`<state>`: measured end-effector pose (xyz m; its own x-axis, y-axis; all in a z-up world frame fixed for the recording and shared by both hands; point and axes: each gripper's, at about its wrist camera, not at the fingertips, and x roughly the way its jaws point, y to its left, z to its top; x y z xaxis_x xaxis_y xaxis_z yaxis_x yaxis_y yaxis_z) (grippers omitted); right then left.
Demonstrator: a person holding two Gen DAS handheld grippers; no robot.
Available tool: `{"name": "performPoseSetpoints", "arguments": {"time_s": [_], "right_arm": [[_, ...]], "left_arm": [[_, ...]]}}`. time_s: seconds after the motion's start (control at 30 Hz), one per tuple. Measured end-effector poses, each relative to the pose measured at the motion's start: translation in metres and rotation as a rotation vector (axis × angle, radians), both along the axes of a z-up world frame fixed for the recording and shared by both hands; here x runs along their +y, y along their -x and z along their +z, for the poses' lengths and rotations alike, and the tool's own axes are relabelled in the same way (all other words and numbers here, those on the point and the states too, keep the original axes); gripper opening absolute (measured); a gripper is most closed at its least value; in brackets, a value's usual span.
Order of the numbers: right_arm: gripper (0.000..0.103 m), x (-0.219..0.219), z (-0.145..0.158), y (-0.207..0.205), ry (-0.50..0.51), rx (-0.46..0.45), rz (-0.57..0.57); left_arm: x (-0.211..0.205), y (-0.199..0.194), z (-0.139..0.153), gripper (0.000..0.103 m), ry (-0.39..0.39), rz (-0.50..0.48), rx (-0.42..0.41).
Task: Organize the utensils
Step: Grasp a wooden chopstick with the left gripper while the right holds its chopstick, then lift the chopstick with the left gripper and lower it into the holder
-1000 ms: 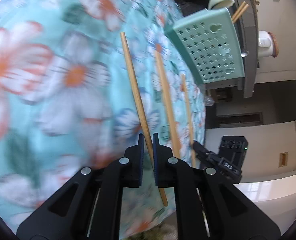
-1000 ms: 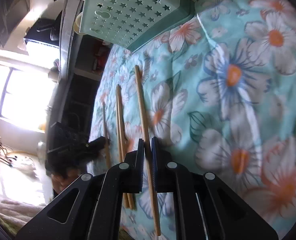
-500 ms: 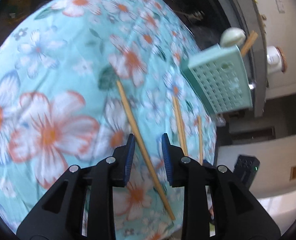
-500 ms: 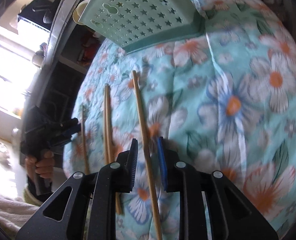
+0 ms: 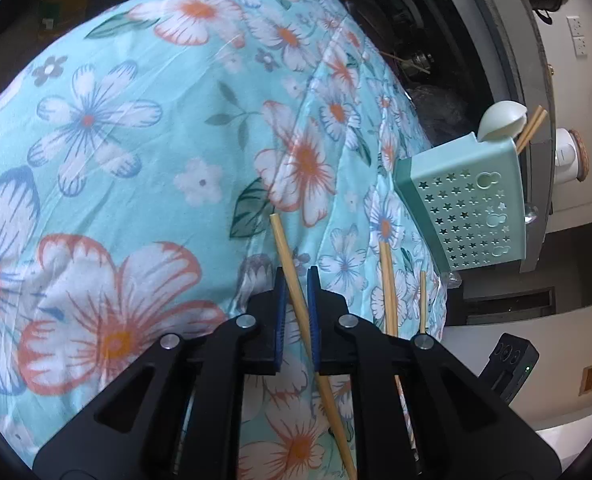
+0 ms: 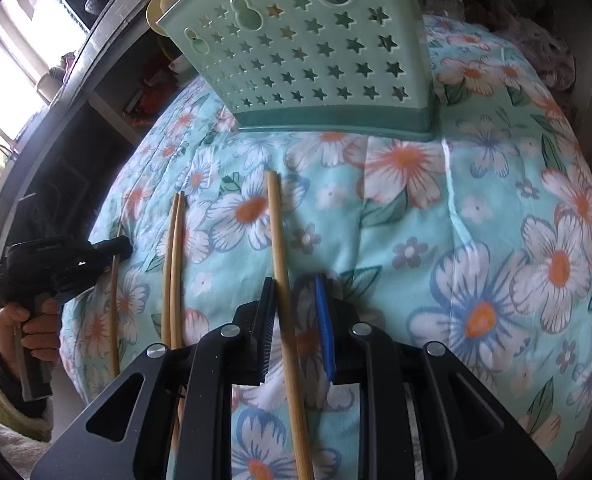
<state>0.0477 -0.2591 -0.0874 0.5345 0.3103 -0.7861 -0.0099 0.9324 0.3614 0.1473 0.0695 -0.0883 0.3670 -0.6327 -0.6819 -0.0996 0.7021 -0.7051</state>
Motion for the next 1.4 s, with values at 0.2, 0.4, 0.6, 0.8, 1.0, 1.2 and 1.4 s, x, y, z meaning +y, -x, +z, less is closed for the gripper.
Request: {"name": "performPoseSetpoints", "arguments": {"time_s": [0.2, 0.4, 0.6, 0.8, 1.0, 1.2, 1.4], "right_arm": [[0.02, -0.001, 0.001, 0.003, 0.014, -0.011, 0.008], [0.02, -0.003, -0.001, 0.005, 0.008, -0.015, 0.006], [0.02, -0.004, 0.0, 0.006, -0.007, -0.017, 0.002], [0.02, -0.004, -0.001, 0.006, -0.006, -0.017, 0.005], [0.02, -0.004, -0.001, 0.005, -0.01, -0.016, 0.002], [0.02, -0.004, -0.001, 0.005, -0.012, -0.012, 0.0], [0.02, -0.003, -0.002, 0.004, -0.008, -0.01, 0.003]], "left_arm": [[0.001, 0.008, 0.023, 0.007, 0.026, 0.005, -0.073], [-0.008, 0.021, 0.09, 0.004, 0.056, -0.052, -0.302], [-0.028, 0.035, 0.168, 0.004, 0.086, -0.126, -0.582], [-0.054, 0.018, 0.233, 0.004, 0.083, -0.119, -0.774], [-0.101, -0.011, 0.286, 0.004, 0.064, -0.012, -0.986], [-0.157, -0.04, 0.288, 0.004, -0.036, 0.033, -1.072], [-0.195, -0.062, 0.249, 0.005, -0.184, 0.024, -1.078]]}}
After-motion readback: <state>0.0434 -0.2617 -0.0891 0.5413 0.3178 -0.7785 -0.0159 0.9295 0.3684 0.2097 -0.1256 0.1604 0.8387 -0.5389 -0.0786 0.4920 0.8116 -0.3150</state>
